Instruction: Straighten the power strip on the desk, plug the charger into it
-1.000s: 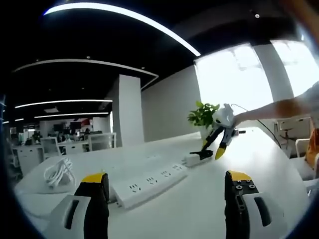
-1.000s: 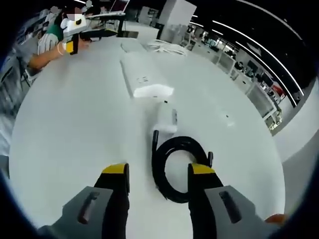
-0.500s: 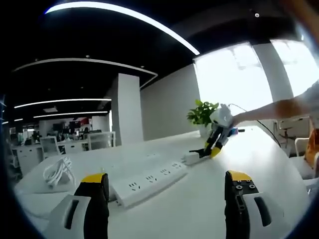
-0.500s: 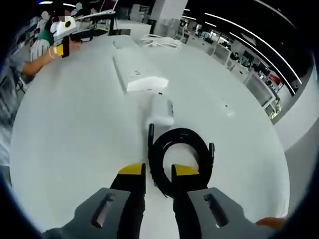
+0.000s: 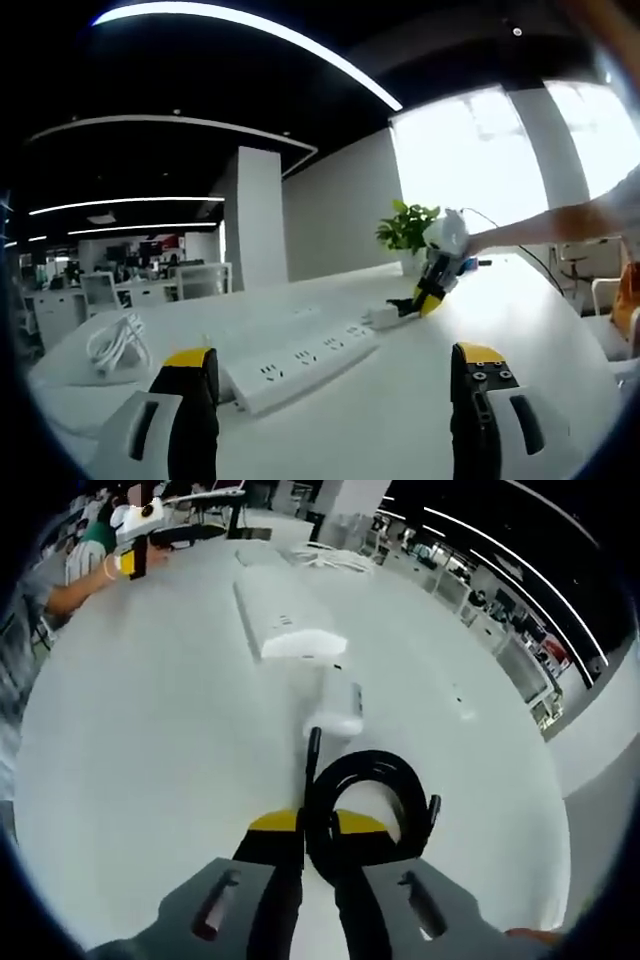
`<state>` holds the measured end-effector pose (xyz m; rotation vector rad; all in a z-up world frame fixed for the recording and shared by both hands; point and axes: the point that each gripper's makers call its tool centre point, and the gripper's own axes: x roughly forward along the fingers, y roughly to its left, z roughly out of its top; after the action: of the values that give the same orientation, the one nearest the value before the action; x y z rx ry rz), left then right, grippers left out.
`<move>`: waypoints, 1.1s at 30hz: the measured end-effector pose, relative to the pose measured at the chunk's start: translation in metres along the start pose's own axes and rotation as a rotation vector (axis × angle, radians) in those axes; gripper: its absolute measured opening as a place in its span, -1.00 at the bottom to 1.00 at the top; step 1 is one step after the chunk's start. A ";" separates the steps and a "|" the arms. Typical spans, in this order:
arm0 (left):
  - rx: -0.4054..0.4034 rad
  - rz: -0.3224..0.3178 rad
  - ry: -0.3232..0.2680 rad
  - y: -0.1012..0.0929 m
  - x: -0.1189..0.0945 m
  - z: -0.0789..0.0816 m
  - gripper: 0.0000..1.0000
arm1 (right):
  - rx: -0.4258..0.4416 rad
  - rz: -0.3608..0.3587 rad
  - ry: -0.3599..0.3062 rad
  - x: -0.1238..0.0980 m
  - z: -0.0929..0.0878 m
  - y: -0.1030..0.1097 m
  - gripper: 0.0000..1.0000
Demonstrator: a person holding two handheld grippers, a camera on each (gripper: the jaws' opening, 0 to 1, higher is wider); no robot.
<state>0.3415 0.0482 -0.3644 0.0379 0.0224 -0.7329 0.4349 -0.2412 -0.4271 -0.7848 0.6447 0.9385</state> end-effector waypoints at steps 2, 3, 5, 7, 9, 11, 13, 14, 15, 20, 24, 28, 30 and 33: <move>-0.001 0.001 0.002 0.001 0.000 -0.001 0.97 | 0.054 0.027 -0.039 -0.001 0.007 0.005 -0.83; -0.002 0.002 0.002 0.001 0.000 -0.001 0.97 | 0.086 0.039 -0.061 -0.002 0.011 0.007 -0.83; -0.009 0.001 -0.001 0.002 0.001 0.000 0.97 | 0.156 0.062 -0.100 -0.004 0.018 0.009 -0.84; -0.018 -0.002 -0.005 0.002 0.001 0.000 0.97 | 0.208 0.090 -0.124 -0.005 0.022 0.013 -0.84; -0.017 0.000 -0.002 0.002 0.001 0.000 0.97 | 0.260 0.106 -0.132 -0.005 0.023 0.016 -0.85; -0.012 0.003 0.000 0.003 0.001 -0.001 0.97 | 0.299 0.117 -0.146 -0.005 0.026 0.020 -0.85; -0.018 0.001 -0.001 0.002 0.001 -0.001 0.97 | 0.366 0.130 -0.176 -0.007 0.031 0.023 -0.85; -0.022 0.000 -0.002 0.002 0.001 -0.001 0.97 | 0.405 0.127 -0.193 -0.007 0.034 0.022 -0.85; -0.025 -0.001 -0.003 0.002 0.002 -0.001 0.97 | 0.452 0.127 -0.197 -0.008 0.034 0.021 -0.85; -0.033 0.005 0.007 0.005 0.003 -0.004 0.97 | 0.654 0.154 -0.269 -0.009 0.046 0.026 -0.85; -0.027 0.005 0.008 0.005 0.004 -0.005 0.97 | 0.792 0.181 -0.334 -0.013 0.063 0.043 -0.85; -0.024 0.001 0.018 0.004 0.005 -0.008 0.97 | 0.880 0.201 -0.377 -0.016 0.071 0.051 -0.85; -0.023 -0.003 0.020 0.003 0.006 -0.008 0.97 | 0.930 0.219 -0.416 -0.019 0.077 0.055 -0.85; -0.016 -0.003 0.031 0.003 0.006 -0.012 0.97 | 0.999 0.235 -0.458 -0.023 0.084 0.061 -0.85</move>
<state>0.3477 0.0466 -0.3763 0.0337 0.0583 -0.7352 0.3829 -0.1605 -0.3807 0.3924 0.6965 0.8244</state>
